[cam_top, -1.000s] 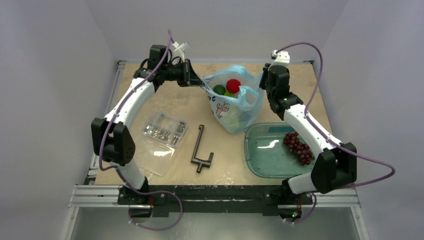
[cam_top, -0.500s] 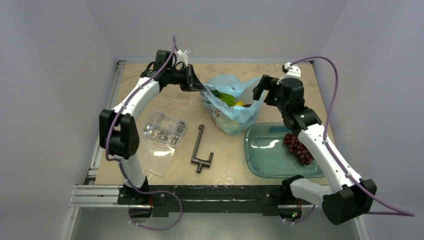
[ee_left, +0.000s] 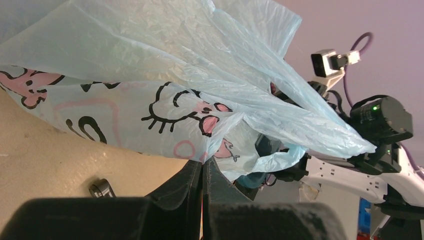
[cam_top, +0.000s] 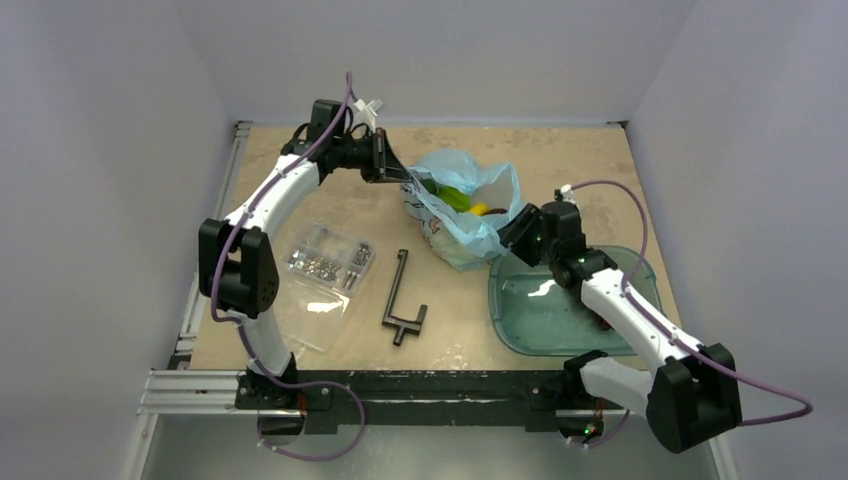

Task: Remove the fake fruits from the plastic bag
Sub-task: Adjust the plastic bag at the center of the board.

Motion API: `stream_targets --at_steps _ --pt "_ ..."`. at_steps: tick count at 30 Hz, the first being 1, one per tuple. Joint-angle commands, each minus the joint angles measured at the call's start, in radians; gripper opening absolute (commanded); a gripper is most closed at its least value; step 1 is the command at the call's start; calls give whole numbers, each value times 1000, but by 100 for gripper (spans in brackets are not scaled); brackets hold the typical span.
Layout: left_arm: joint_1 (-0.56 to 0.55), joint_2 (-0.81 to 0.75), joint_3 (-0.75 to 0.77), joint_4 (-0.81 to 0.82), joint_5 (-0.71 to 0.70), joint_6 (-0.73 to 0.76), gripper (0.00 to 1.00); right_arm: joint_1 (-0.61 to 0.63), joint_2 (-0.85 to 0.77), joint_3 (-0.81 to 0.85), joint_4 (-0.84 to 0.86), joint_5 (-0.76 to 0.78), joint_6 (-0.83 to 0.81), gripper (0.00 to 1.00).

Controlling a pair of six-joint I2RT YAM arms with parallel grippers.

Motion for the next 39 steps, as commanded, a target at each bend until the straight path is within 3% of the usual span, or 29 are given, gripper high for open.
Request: stream_targets --at_steps 1,3,7,11,16,20,21,24,27,30,33,36,37,38,39 --pt "6 -36 13 22 12 -25 0 71 11 -98 240 -61 84 39" --pt "6 -28 11 5 -8 -22 0 164 23 -136 301 -14 96 35" --pt "8 2 38 -39 -24 -3 0 335 3 -186 363 103 106 16" --pt "7 6 37 -40 -27 3 0 426 -45 -269 400 173 124 0" --pt "8 7 42 -48 -18 15 0 461 -16 -383 434 224 124 0" --pt "7 6 53 -87 -44 44 0 468 9 -332 385 230 44 2" --pt "7 5 57 -98 -53 50 5 468 1 -313 366 231 33 3" --pt "6 -10 55 -118 -78 61 30 468 -38 -270 344 228 -20 14" --pt "5 -33 38 -110 -91 72 46 468 -65 -234 310 223 -52 37" --pt "-2 -56 43 -146 -124 128 51 468 -84 -194 277 218 -106 53" --pt "-22 -103 81 -245 -266 258 55 467 -93 -160 259 172 -130 65" --pt "-34 -201 47 -231 -398 349 58 467 -81 -153 259 170 -135 77" --pt "-40 -250 23 -210 -424 377 65 467 -77 -156 263 183 -136 83" --pt "-47 -290 -6 -181 -439 407 83 468 -72 -160 276 183 -136 84" --pt "-56 -332 -34 -150 -448 437 93 469 -69 -165 285 178 -133 85"
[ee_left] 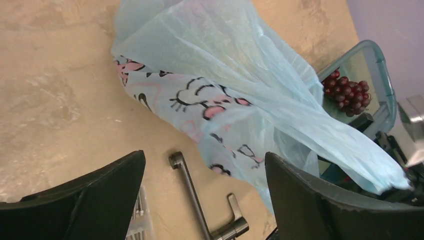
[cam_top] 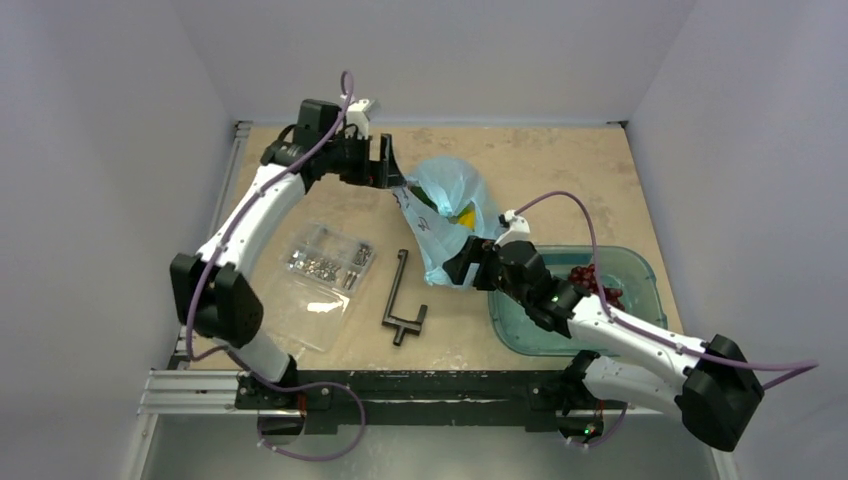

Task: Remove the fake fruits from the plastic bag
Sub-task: Adjust the plastic bag at the center of the board.

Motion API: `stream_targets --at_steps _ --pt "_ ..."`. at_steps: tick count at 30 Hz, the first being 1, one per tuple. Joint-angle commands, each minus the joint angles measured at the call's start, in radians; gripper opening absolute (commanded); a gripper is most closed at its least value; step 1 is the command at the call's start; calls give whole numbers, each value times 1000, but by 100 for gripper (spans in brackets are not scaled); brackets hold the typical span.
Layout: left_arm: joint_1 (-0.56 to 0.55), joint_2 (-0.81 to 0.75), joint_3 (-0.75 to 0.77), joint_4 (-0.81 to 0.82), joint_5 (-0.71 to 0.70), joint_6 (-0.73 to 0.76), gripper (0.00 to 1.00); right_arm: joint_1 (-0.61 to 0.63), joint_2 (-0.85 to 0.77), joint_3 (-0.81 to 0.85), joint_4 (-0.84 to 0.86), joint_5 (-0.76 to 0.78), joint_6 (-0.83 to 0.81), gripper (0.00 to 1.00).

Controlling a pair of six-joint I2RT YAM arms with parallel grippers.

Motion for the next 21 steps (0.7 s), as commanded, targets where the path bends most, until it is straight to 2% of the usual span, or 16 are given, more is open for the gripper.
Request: stream_targets --at_steps 1,7,9,15,21 --pt "-41 -258 -81 109 -144 198 97 5 9 11 18 -9 -26 86" --pt "-250 -480 -371 367 -229 556 100 4 -12 -42 64 -2 23 89" --pt "-281 -506 -430 433 -234 613 100 4 -21 -57 85 -10 25 90" --pt "-353 -419 -346 388 -321 701 100 4 -21 -92 146 -57 21 90" --pt "-411 -264 -242 402 -339 709 100 4 0 -120 208 -71 36 89"
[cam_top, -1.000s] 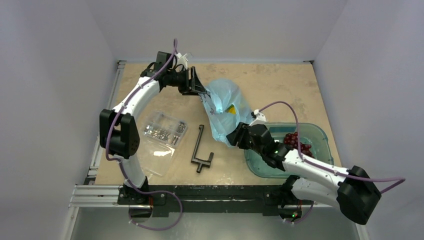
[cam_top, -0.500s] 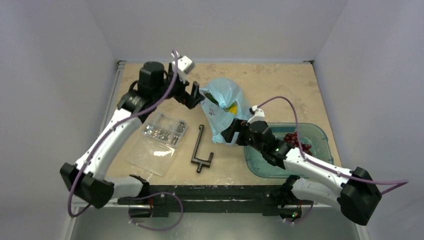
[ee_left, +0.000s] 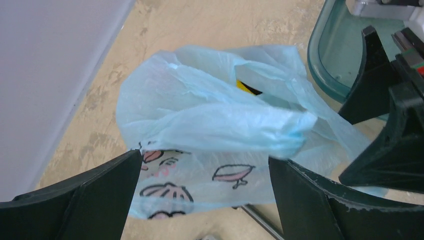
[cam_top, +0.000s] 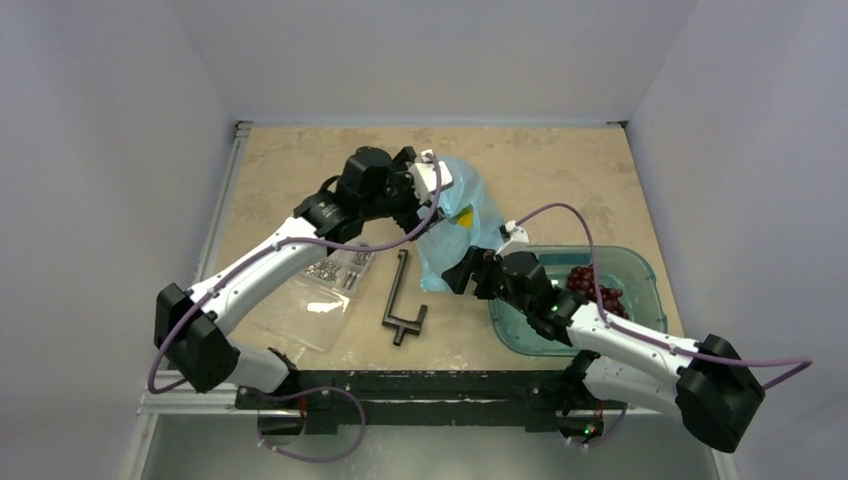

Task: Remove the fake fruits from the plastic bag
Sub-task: Adjust the plastic bag at the center of the board.

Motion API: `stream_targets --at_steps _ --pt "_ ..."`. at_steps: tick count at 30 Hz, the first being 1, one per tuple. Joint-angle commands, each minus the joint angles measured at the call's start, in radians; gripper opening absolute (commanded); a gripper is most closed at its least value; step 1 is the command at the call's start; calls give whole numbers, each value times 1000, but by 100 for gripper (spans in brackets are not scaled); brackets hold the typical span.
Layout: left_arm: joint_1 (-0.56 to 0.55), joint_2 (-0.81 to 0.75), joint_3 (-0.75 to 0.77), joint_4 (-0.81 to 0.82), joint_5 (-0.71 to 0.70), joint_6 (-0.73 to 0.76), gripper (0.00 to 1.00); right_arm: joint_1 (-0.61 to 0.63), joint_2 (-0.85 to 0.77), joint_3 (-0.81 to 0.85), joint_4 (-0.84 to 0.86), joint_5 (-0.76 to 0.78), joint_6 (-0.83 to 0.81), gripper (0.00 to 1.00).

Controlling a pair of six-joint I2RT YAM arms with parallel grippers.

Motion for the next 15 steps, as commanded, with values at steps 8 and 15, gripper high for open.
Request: stream_targets --at_steps 8,15 --pt "-39 312 402 -4 -192 -117 34 5 42 -48 168 -44 0 45" --pt "-20 540 766 -195 -372 -326 0 30 84 -117 297 -97 -61 0"
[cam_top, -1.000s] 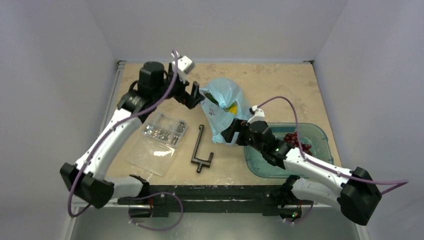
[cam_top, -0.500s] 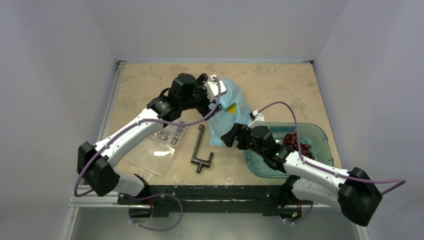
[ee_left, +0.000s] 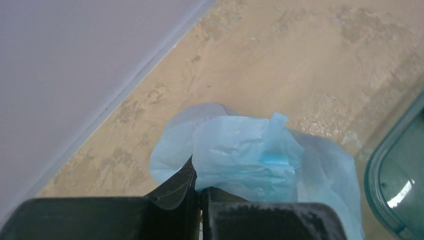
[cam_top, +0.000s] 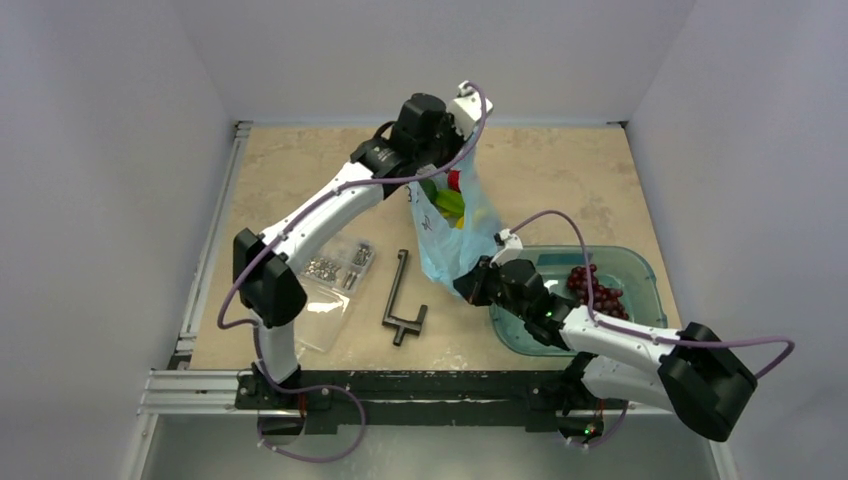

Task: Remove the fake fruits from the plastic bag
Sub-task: Adjust the plastic bag at the center of the board.

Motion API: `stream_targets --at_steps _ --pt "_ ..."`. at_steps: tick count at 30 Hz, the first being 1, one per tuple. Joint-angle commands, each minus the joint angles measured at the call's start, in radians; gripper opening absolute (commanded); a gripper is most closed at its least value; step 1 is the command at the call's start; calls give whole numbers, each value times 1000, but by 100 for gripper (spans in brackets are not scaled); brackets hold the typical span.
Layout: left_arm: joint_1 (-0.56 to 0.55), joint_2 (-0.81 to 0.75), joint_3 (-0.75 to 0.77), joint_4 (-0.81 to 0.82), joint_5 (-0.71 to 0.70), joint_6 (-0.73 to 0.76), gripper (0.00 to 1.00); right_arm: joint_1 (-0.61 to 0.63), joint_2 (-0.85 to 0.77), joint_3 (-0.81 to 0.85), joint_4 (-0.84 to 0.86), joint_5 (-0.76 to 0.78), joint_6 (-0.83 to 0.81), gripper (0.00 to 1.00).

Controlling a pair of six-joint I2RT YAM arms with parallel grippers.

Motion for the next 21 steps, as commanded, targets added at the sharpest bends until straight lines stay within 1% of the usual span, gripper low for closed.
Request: stream_targets --at_steps 1,3,6,8,10,11,12,13,14,15,17,18,19,21 --pt "36 124 265 -157 -144 -203 0 38 23 -51 147 -48 -54 0" --pt "69 203 426 -242 -128 -298 0 59 36 -78 177 -54 -66 0" --pt "108 314 620 -353 -93 -385 0 77 37 -106 188 -55 -69 0" --pt "134 343 662 -379 -24 -432 0 81 22 -110 188 -55 -68 0" --pt "153 316 626 -378 54 -455 0 82 2 -99 167 -29 -67 0" --pt "160 292 598 -385 84 -457 6 82 -8 -86 148 -14 -75 0" --pt "165 264 563 -395 103 -452 18 81 -15 -70 129 -4 -81 0" --pt "169 228 520 -401 122 -446 37 81 -21 -56 110 -1 -83 0" --pt "175 191 469 -405 151 -436 52 81 -27 -42 95 -7 -77 0" --pt "180 147 421 -409 187 -429 61 81 -29 -30 89 -7 -70 1" --pt "183 58 317 -418 220 -406 70 80 -32 11 42 6 -89 15" --pt "184 13 277 -423 228 -388 73 80 -33 30 10 13 -98 19" --pt "185 -25 230 -433 231 -376 74 80 -38 50 -17 20 -112 21" --pt "187 -110 160 -445 224 -355 75 80 -50 81 -64 35 -127 30"
